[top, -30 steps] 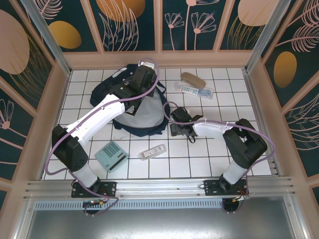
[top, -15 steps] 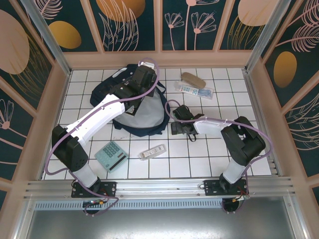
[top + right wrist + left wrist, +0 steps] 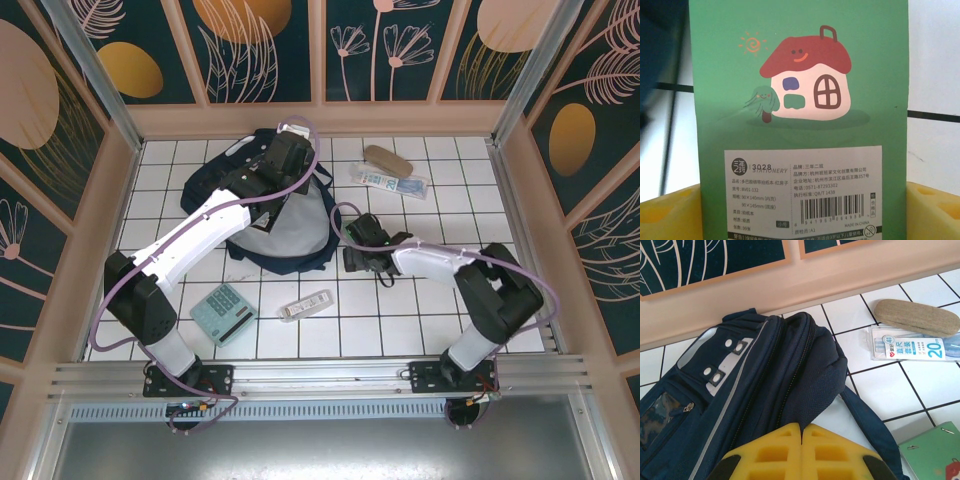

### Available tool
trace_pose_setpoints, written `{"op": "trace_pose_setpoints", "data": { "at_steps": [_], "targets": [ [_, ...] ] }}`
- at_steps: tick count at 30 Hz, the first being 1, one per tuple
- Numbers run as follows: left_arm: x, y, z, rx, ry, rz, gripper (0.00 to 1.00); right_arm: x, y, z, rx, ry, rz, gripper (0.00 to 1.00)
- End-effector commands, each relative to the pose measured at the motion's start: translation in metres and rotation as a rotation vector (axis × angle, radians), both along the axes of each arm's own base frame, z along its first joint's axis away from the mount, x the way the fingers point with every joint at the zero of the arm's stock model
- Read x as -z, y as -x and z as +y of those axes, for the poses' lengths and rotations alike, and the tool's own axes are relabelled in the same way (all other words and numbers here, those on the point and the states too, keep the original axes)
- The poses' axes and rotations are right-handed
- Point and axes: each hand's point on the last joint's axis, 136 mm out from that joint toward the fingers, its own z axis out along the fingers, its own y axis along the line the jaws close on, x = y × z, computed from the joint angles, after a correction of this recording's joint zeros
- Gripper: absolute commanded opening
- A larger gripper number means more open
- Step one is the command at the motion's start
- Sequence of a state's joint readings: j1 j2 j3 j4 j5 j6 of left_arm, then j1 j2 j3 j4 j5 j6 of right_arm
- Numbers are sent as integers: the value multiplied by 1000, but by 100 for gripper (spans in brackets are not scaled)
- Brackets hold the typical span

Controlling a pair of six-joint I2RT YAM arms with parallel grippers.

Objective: Pack books, pencil case, and school supplies into a backpack

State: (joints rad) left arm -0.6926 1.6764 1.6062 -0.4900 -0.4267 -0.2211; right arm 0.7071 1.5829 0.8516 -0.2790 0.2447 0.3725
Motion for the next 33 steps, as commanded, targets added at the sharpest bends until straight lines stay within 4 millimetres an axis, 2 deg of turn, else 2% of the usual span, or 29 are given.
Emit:
{"op": "trace_pose_setpoints", "data": {
  "at_steps": [1, 8, 16, 23, 30, 33],
  "targets": [
    [-36, -7, -8, -3, 96, -107, 0, -45, -4, 4, 14, -42, -137, 75],
    [-46, -9, -6, -22, 115, -121, 0, -92, 8, 38, -82, -130, -246, 74],
    [-81, -12, 2, -80, 162, -182, 0, -127, 9, 82, -183, -196, -350, 74],
    [-106, -12, 4, -102, 214, -231, 0, -130, -11, 127, -279, -214, -397, 74],
    [-119, -10, 4, -93, 243, -248, 0, -113, -55, 173, -296, -241, -416, 75],
    [-118, -10, 3, -89, 241, -244, 0, -115, -74, 192, -295, -276, -430, 75]
  ]
}}
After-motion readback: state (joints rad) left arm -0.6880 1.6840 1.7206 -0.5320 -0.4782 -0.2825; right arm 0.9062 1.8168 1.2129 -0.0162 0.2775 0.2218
